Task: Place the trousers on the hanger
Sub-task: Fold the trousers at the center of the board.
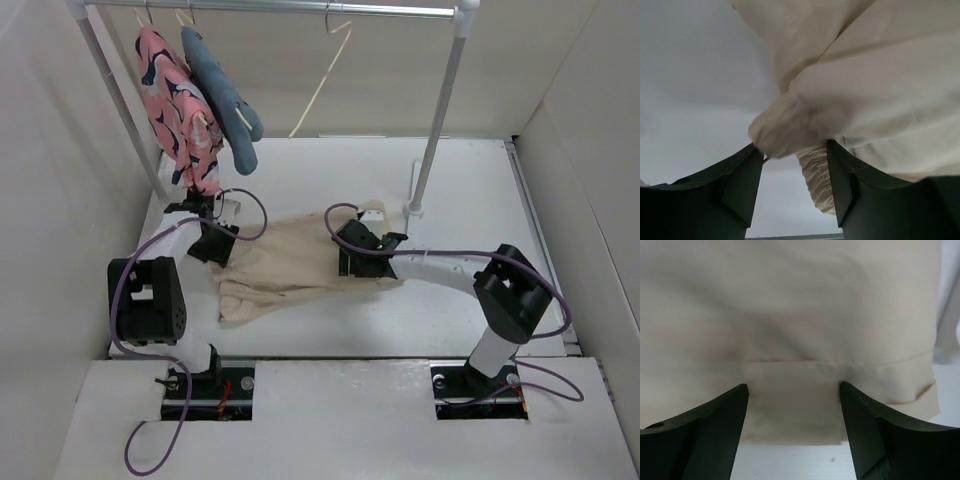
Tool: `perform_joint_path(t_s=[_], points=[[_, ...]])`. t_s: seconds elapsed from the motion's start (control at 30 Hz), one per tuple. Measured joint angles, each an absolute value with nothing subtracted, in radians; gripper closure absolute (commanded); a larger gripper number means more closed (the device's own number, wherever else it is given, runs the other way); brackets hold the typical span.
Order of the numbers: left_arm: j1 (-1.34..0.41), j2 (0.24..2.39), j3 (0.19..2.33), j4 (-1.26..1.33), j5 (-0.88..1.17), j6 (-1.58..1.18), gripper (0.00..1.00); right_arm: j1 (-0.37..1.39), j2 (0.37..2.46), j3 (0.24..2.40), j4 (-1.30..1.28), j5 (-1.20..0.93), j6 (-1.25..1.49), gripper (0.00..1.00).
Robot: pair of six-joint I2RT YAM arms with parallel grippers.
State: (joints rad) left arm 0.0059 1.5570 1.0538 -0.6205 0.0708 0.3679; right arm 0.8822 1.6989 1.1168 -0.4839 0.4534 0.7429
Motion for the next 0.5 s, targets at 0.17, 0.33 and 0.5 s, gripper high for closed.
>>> perform_joint_path(t_s=[0.17, 0.33, 0.5], points=[[-0.005, 1.571, 0.939, -0.540, -0.021, 0.364, 0.51, 0.791, 1.699, 1.017, -0.491, 0.420, 0.846, 0.29], [-0.029, 1.542, 0.888, -0.474, -0.076, 0.363, 0.51, 0.755, 1.673, 0.978, -0.453, 0.387, 0.910, 0.32], [-0.034, 1.489, 0.830, -0.413, -0.107, 0.377, 0.50, 0.746, 1.589, 0.871, -0.367, 0.356, 0.977, 0.32]])
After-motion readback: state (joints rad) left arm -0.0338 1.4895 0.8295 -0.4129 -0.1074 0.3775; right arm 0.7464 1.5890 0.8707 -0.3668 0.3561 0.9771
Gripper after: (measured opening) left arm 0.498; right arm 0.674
